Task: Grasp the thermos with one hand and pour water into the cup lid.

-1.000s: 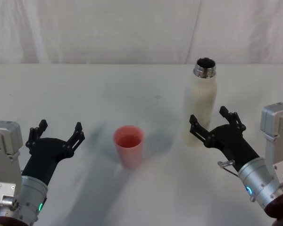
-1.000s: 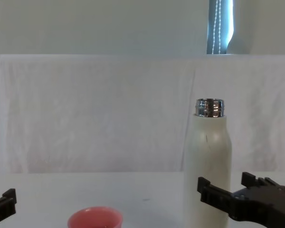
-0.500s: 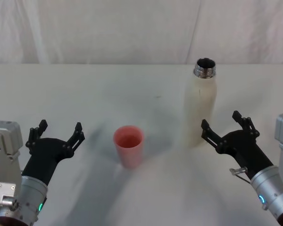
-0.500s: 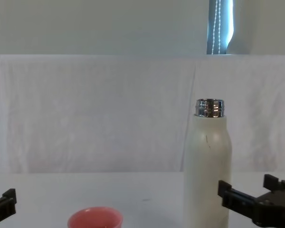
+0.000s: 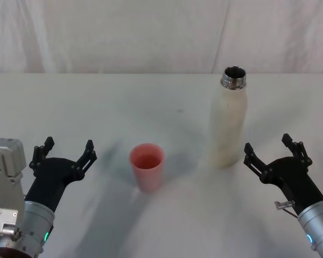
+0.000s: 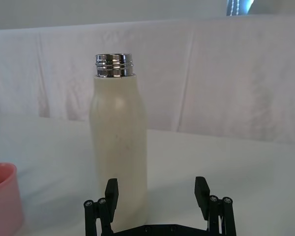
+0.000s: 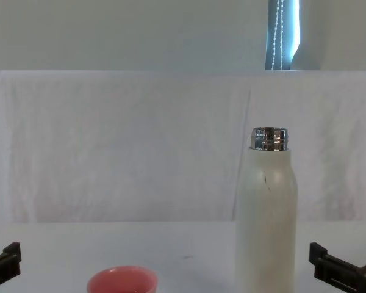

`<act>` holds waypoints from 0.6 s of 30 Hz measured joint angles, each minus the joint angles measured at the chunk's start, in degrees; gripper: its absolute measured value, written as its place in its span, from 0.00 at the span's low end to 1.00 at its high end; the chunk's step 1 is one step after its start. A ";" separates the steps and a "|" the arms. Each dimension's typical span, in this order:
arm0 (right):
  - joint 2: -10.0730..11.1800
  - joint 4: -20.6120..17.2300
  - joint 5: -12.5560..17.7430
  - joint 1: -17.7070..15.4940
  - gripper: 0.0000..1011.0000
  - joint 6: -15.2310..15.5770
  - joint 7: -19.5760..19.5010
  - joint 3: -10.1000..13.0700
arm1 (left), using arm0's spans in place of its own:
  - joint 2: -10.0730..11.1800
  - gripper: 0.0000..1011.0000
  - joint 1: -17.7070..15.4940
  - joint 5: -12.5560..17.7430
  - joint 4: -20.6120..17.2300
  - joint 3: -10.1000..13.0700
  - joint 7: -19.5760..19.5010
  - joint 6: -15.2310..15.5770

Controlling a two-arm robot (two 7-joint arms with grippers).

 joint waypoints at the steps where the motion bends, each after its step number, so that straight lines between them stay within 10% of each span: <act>1: -0.11 0.00 -0.24 -0.15 0.99 -0.21 -0.16 0.07 | 0.00 0.99 0.00 0.00 0.00 0.00 0.00 0.00; 18: -2.37 0.10 -5.06 -3.12 0.99 -4.20 -2.59 2.31 | 0.00 0.99 0.00 0.00 0.00 0.00 0.00 0.00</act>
